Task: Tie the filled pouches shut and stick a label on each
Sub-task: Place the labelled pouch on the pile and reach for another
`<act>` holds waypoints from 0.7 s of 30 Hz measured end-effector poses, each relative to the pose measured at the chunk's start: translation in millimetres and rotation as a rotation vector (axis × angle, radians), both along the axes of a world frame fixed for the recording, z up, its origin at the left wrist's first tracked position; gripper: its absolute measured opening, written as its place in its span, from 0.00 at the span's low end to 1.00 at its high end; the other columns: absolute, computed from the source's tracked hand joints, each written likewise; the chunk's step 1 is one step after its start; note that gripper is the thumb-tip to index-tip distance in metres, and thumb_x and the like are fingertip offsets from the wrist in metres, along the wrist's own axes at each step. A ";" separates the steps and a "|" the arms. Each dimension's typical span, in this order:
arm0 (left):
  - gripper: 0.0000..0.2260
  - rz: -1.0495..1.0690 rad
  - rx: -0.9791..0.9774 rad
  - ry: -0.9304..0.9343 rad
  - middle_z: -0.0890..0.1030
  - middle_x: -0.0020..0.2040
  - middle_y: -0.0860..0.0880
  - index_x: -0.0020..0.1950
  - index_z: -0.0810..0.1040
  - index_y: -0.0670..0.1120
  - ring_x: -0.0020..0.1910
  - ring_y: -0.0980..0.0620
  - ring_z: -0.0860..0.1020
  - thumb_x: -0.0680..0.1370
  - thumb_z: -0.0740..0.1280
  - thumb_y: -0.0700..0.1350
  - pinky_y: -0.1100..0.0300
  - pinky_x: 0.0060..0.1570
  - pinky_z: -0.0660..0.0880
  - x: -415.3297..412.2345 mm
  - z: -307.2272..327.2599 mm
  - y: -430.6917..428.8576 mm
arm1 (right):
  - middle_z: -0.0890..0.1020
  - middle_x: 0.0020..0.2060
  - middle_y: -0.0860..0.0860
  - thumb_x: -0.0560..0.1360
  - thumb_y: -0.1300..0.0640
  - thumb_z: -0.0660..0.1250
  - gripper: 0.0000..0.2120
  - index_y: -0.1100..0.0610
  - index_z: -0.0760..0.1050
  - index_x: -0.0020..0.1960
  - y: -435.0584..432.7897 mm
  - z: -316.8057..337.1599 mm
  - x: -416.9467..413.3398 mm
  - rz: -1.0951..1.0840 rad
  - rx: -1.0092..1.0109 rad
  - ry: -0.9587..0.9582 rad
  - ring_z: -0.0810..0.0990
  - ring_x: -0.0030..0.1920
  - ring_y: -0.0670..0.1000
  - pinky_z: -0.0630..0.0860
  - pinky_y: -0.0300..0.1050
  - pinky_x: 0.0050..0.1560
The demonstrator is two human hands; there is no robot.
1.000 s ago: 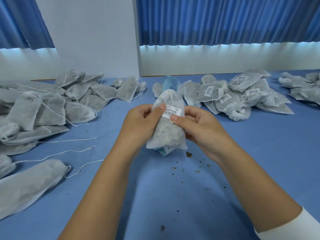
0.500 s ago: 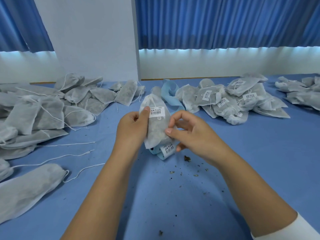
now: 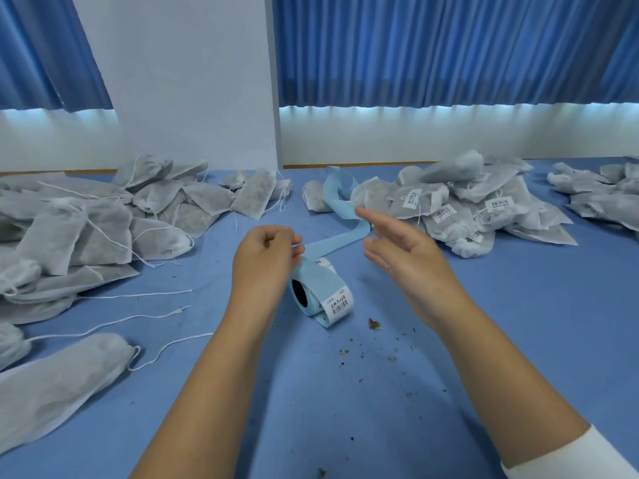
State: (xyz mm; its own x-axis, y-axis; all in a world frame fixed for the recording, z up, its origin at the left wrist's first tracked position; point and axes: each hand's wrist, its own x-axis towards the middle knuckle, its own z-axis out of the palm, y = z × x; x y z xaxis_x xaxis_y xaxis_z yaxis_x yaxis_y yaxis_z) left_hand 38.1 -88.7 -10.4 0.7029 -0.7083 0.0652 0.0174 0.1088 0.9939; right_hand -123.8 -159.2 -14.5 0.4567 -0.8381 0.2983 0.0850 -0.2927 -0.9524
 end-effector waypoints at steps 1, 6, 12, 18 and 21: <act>0.06 0.003 0.003 -0.033 0.84 0.48 0.48 0.46 0.77 0.48 0.48 0.53 0.84 0.81 0.63 0.40 0.63 0.49 0.80 0.8 -0.9 -0.4 | 0.79 0.59 0.32 0.77 0.62 0.66 0.19 0.38 0.81 0.56 1.3 -0.9 3.4 -0.005 -0.032 0.051 0.72 0.65 0.34 0.68 0.50 0.71; 0.07 0.002 0.068 -0.259 0.84 0.46 0.50 0.45 0.78 0.52 0.50 0.51 0.82 0.79 0.64 0.41 0.50 0.57 0.78 10.0 -3.0 0.9 | 0.80 0.58 0.39 0.78 0.60 0.66 0.13 0.44 0.81 0.55 3.8 1.4 30.9 0.025 -0.118 0.234 0.76 0.60 0.36 0.70 0.43 0.67; 0.07 0.079 0.215 -0.463 0.81 0.50 0.53 0.56 0.77 0.49 0.42 0.61 0.75 0.80 0.62 0.44 0.70 0.35 0.67 47.2 -7.3 3.3 | 0.85 0.47 0.47 0.77 0.63 0.63 0.13 0.53 0.83 0.54 -3.7 25.0 107.8 0.137 -0.329 0.560 0.81 0.52 0.46 0.75 0.38 0.56; 0.14 0.136 0.434 -0.449 0.78 0.53 0.46 0.66 0.71 0.39 0.47 0.47 0.73 0.81 0.59 0.40 0.60 0.41 0.65 84.2 -10.6 12.5 | 0.84 0.43 0.53 0.76 0.68 0.59 0.17 0.58 0.83 0.54 -6.2 33.1 197.7 0.288 -0.460 0.845 0.78 0.41 0.48 0.70 0.28 0.36; 0.14 0.095 0.515 -0.443 0.80 0.59 0.38 0.65 0.74 0.36 0.56 0.40 0.77 0.80 0.58 0.35 0.57 0.43 0.67 89.0 -5.0 17.6 | 0.83 0.55 0.58 0.77 0.65 0.62 0.13 0.61 0.82 0.57 -2.3 28.2 237.5 0.362 -0.484 0.963 0.80 0.56 0.55 0.76 0.45 0.55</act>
State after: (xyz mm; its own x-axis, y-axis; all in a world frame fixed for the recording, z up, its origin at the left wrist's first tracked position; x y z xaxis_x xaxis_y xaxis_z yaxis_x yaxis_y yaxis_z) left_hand 127.1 -71.1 -15.4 0.7480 -0.6629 0.0327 -0.3895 -0.3986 0.8303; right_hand 113.8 -161.5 13.6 0.8630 -0.5026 -0.0510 -0.4668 -0.7548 -0.4609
